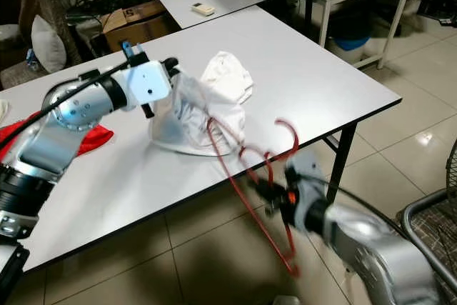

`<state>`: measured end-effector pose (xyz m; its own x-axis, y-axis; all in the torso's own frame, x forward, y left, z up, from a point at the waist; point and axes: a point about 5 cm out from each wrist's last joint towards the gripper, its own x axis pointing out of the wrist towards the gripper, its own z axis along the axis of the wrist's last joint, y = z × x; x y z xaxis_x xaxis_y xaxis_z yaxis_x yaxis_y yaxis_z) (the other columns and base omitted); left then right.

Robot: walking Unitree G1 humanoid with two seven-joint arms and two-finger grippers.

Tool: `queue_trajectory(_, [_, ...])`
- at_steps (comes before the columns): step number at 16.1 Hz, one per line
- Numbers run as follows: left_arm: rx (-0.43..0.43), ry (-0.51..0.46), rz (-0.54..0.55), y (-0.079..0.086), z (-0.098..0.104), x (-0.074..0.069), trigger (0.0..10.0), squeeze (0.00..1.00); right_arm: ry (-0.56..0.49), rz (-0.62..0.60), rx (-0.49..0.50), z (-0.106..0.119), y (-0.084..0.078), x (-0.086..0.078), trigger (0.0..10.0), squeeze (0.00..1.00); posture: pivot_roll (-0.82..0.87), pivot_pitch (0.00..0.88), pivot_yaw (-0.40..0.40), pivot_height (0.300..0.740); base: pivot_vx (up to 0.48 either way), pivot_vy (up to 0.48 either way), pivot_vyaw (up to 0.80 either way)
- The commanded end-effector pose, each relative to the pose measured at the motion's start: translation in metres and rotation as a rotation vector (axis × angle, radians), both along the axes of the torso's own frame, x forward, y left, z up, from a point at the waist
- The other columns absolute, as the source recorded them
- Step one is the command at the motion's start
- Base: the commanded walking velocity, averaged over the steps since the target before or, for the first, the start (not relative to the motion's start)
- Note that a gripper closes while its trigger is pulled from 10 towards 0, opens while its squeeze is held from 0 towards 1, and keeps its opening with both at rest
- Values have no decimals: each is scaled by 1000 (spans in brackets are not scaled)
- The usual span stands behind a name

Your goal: Hang hanger

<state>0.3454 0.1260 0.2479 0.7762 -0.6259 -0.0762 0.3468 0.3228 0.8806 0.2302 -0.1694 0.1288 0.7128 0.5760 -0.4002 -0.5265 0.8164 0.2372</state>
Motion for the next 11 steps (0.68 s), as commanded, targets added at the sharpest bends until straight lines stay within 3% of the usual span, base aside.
queue_trajectory(1, [3,-31,-9,2,14,-2,0,0,-35,-27,29,6,0,5,10000,0,-114,0,168,740,0,0,0])
queue_trajectory(4, [-3,-32,-2,2,19,0,0,0,-100,16,117,20,11,9,10000,0,-111,0,165,740,0,0,0])
queue_trajectory(6, [26,0,48,12,10,3,0,0,-187,-71,143,31,4,18,10000,0,-111,0,165,740,0,0,0])
queue_trajectory(7, [29,9,104,23,8,6,0,0,-194,-100,211,38,0,19,10000,0,-111,0,165,740,0,0,0])
queue_trajectory(8, [32,8,146,32,8,8,0,0,-156,-99,199,34,-2,16,10000,0,-115,0,166,740,0,0,0])
queue_trajectory(9, [31,-1,181,39,10,10,0,0,-93,-86,83,22,-5,12,10000,0,-117,0,168,740,0,0,0])
queue_trajectory(11, [38,-26,242,52,18,13,0,0,1,-64,28,5,-5,2,10000,0,-115,0,167,740,0,0,0])
